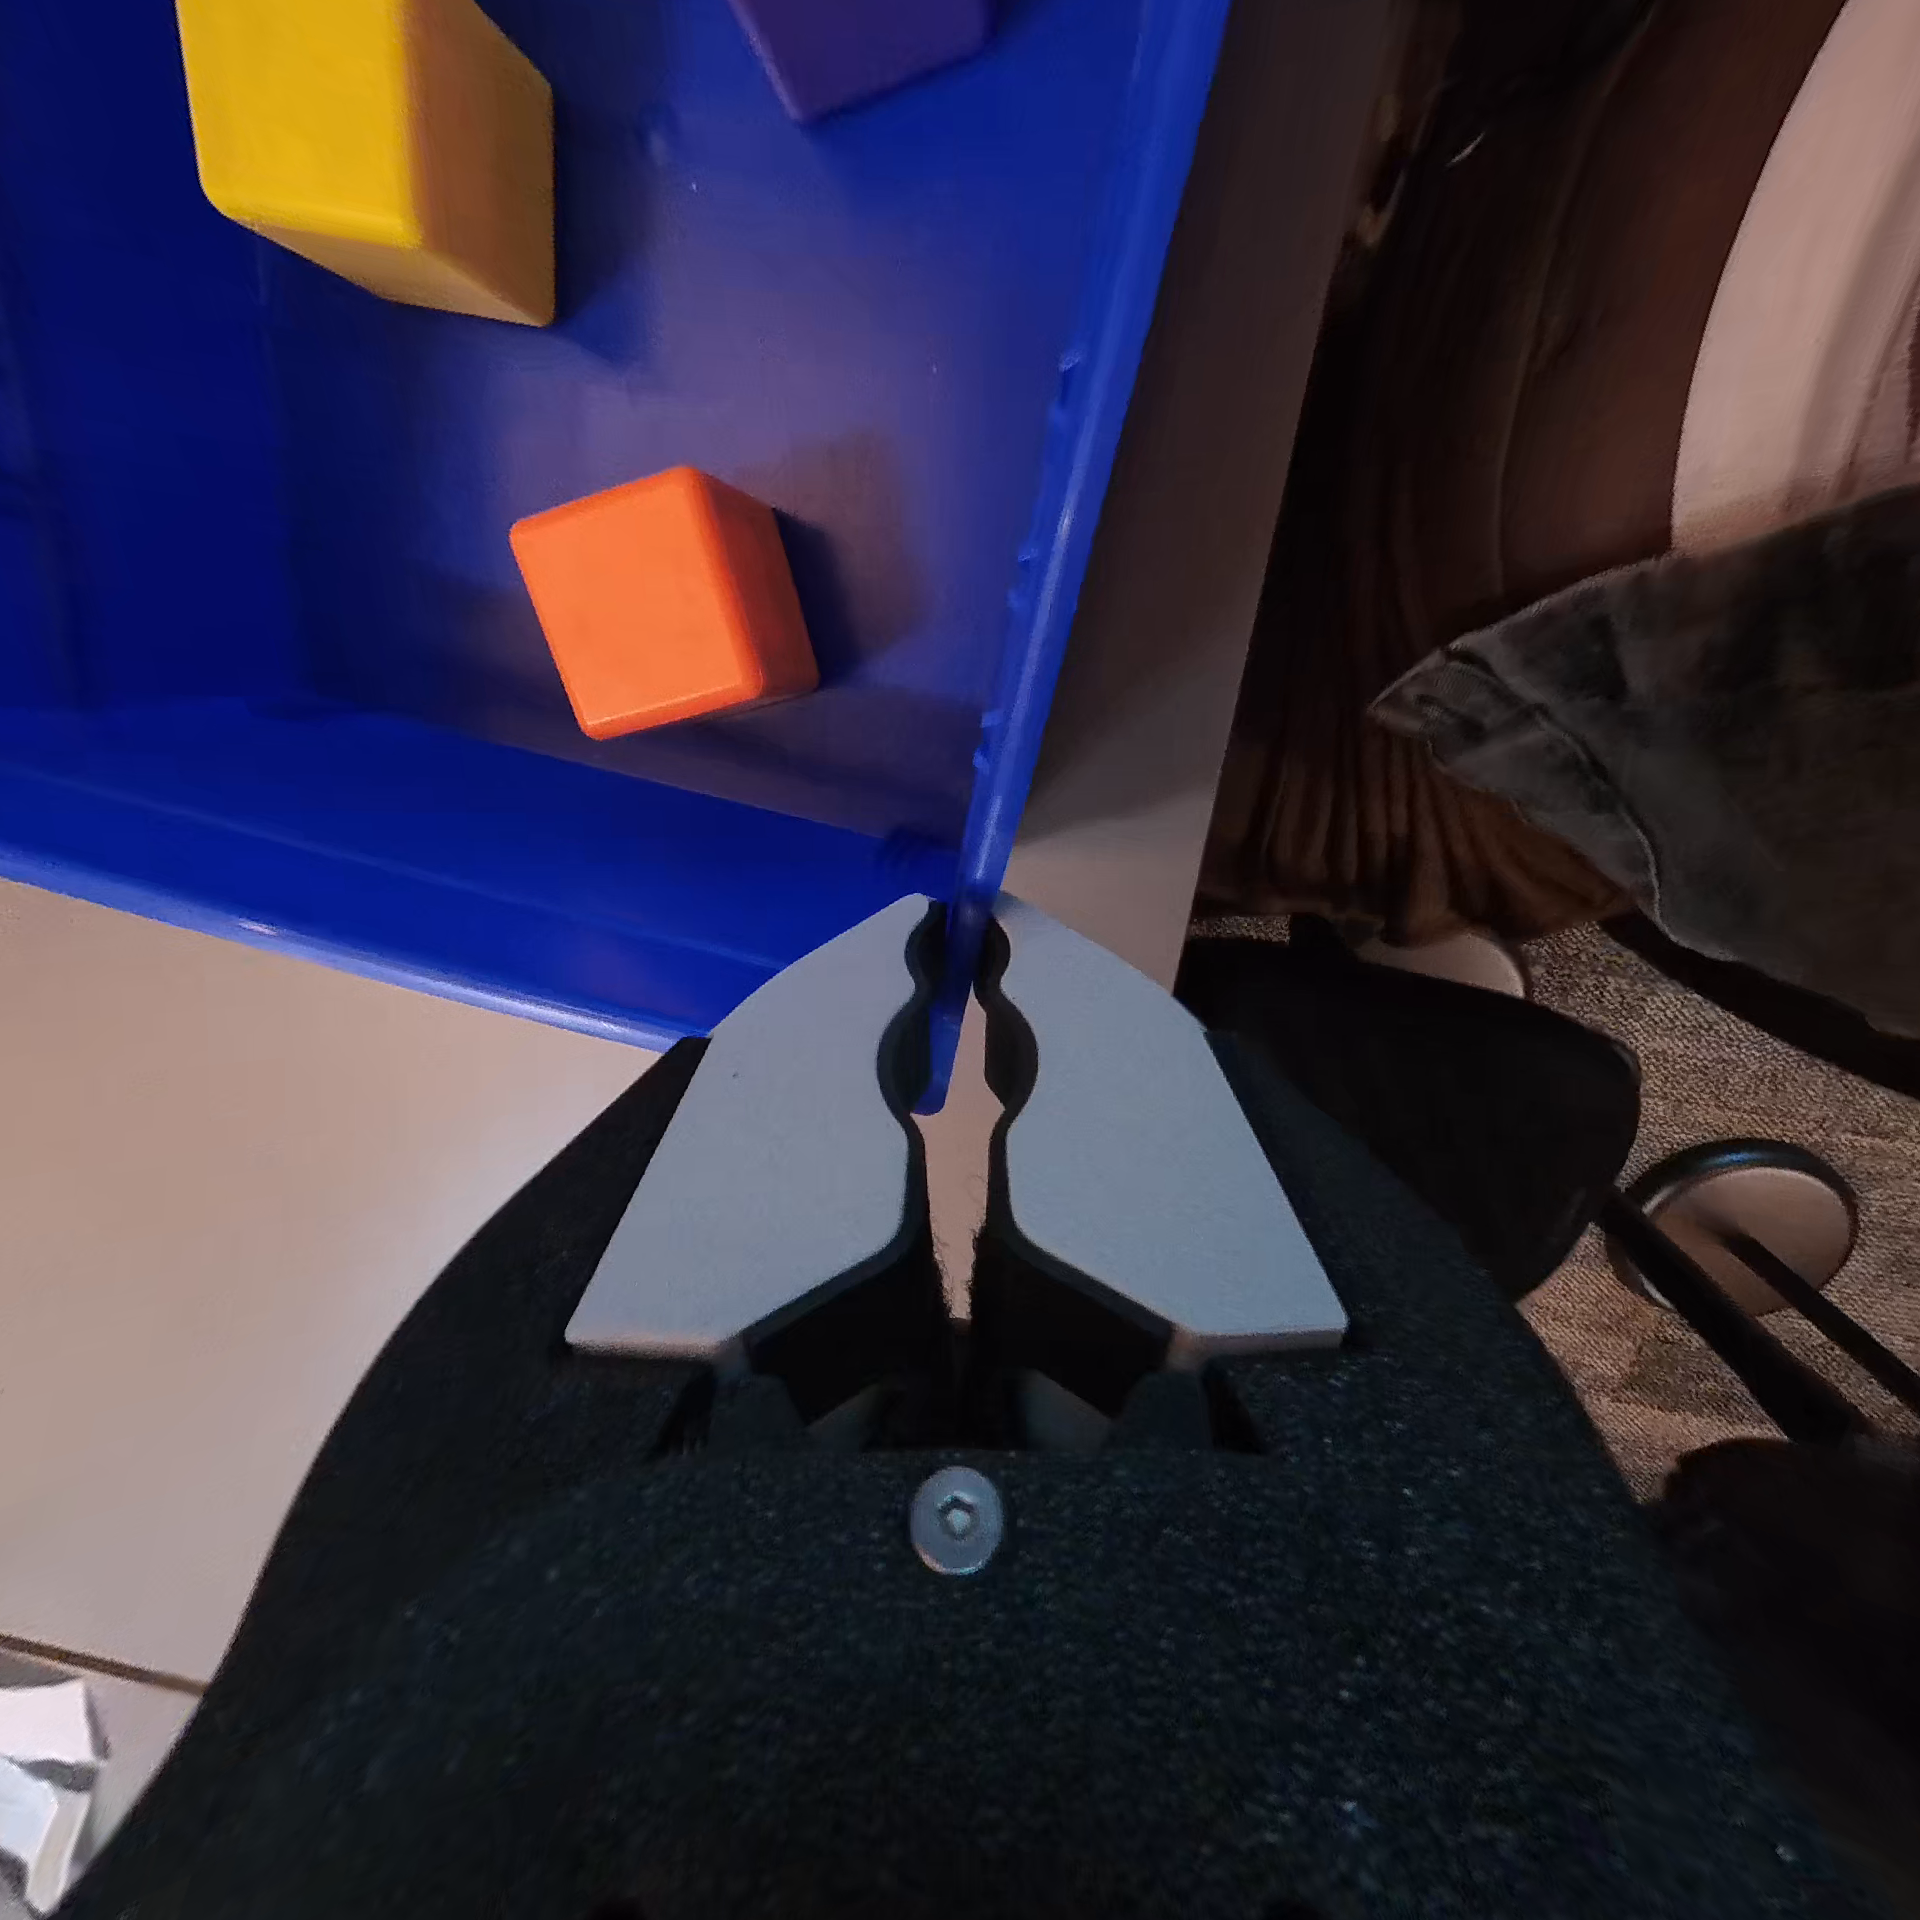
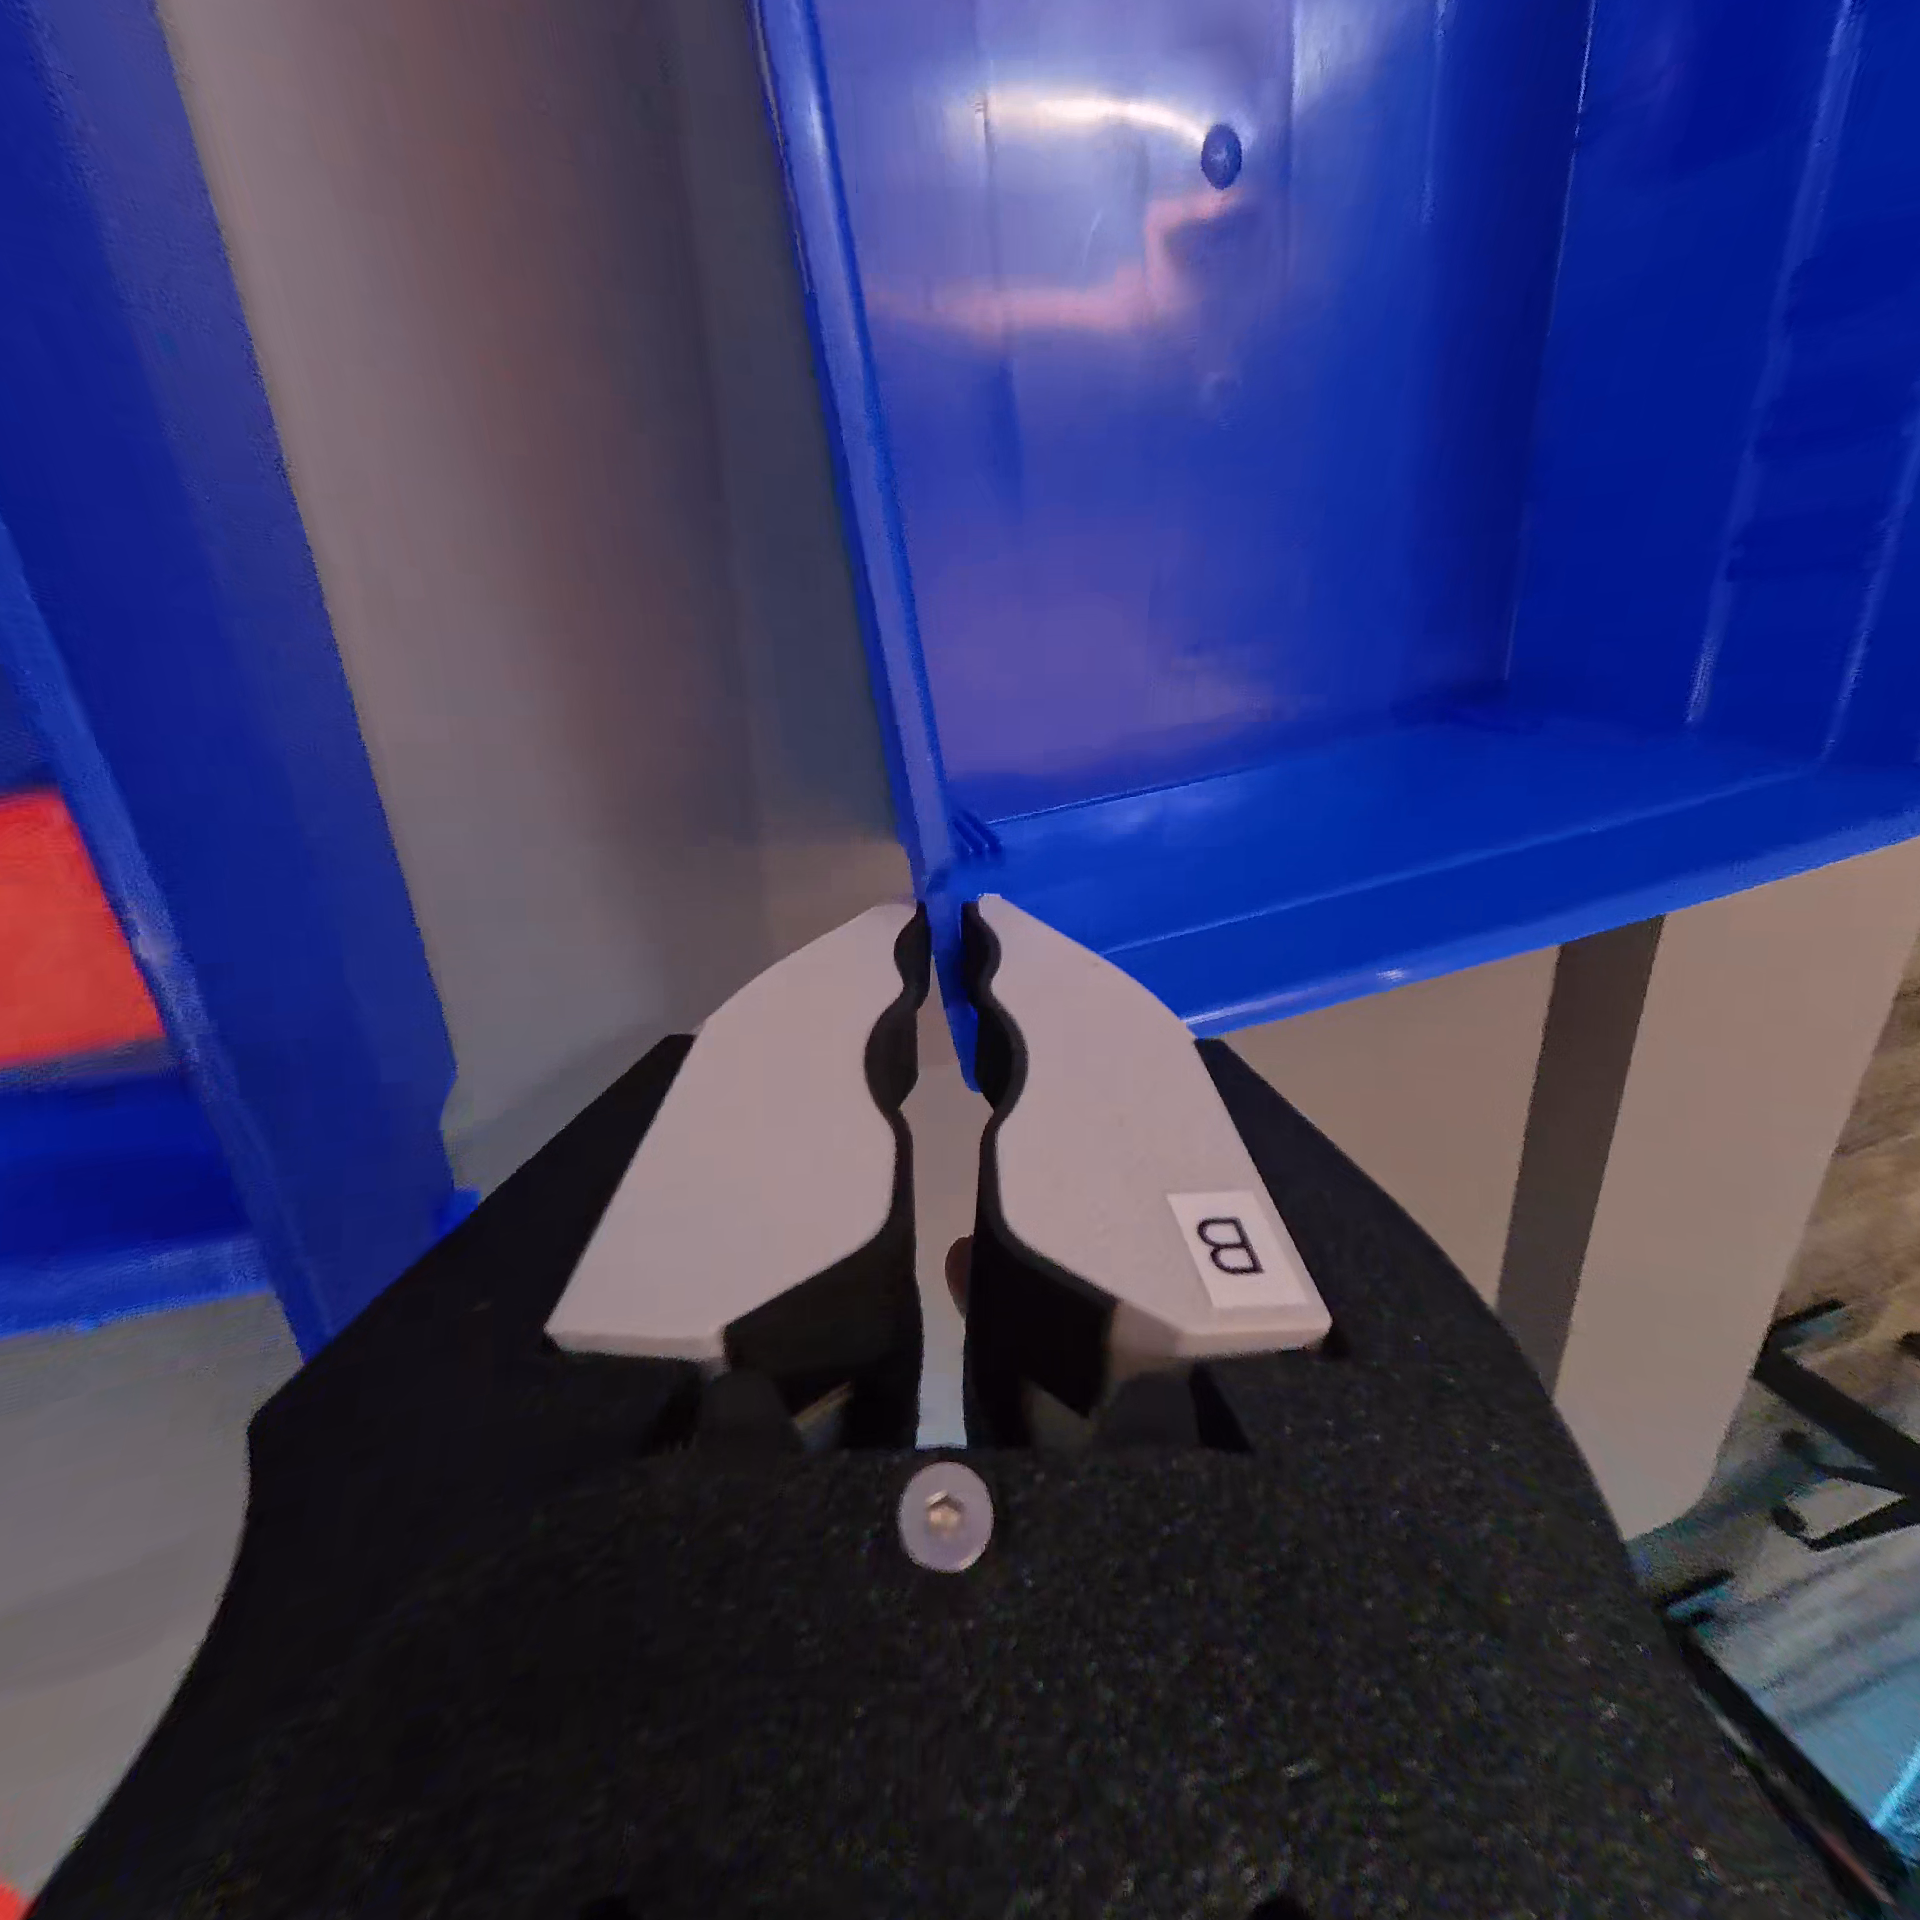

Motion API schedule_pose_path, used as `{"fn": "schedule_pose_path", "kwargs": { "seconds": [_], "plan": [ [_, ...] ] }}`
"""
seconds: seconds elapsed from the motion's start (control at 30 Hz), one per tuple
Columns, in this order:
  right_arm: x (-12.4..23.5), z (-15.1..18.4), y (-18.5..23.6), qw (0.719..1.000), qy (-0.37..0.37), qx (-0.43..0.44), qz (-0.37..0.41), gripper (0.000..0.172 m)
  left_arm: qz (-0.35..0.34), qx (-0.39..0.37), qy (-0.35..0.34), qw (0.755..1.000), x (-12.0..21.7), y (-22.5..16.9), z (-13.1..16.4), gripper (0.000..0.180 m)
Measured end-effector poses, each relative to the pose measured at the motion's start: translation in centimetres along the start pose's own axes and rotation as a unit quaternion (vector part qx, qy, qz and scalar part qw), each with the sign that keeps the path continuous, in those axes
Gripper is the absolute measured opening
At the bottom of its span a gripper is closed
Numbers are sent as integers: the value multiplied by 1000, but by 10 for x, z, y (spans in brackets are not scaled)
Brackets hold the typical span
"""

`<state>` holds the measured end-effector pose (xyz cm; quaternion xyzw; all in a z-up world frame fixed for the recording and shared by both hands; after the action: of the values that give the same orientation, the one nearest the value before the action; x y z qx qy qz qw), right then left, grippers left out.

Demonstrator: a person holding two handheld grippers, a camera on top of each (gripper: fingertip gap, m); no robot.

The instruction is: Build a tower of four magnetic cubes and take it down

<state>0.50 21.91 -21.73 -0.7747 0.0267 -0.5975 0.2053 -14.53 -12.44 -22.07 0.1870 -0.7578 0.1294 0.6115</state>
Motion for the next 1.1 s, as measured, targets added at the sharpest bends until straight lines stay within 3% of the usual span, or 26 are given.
{"fn": "schedule_pose_path", "kwargs": {
  "seconds": [0.03, 0.33, 0.6, 0.87, 1.07, 1.1],
  "plan": [
    [2, 7, 3, 1000, 1, -6, -1, 5, -2, 3, 2, 1000, 2, -1, 6, 4],
    [33, 81, 43, 1000, 1, -23, 12, 5, -51, -11, 29, 998, 17, -2, 76, 6],
    [62, 176, 66, 996, 44, -72, 41, 7, -115, -4, 72, 991, 28, 20, 134, 11],
    [77, 264, 59, 986, 128, -21, 101, 10, -188, -79, 125, 971, 28, 58, 166, 14],
    [74, 294, 47, 974, 170, 28, 149, 14, -235, -153, 175, 944, 24, 90, 177, 18],
    [74, 296, 47, 973, 173, 32, 151, 15, -234, -164, 179, 942, 23, 92, 179, 28]
  ]
}}
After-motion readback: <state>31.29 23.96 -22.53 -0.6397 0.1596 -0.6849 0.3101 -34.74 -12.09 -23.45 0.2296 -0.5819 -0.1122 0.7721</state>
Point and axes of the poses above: each gripper's, where its closed fingertips meet, x back along the fingers, z out of its underside, y = z × x across the jaws, the point moved 9 cm from there along x, back along the fingers, and after that the axes turned 6 degrees about z, right-handed, at the moved point
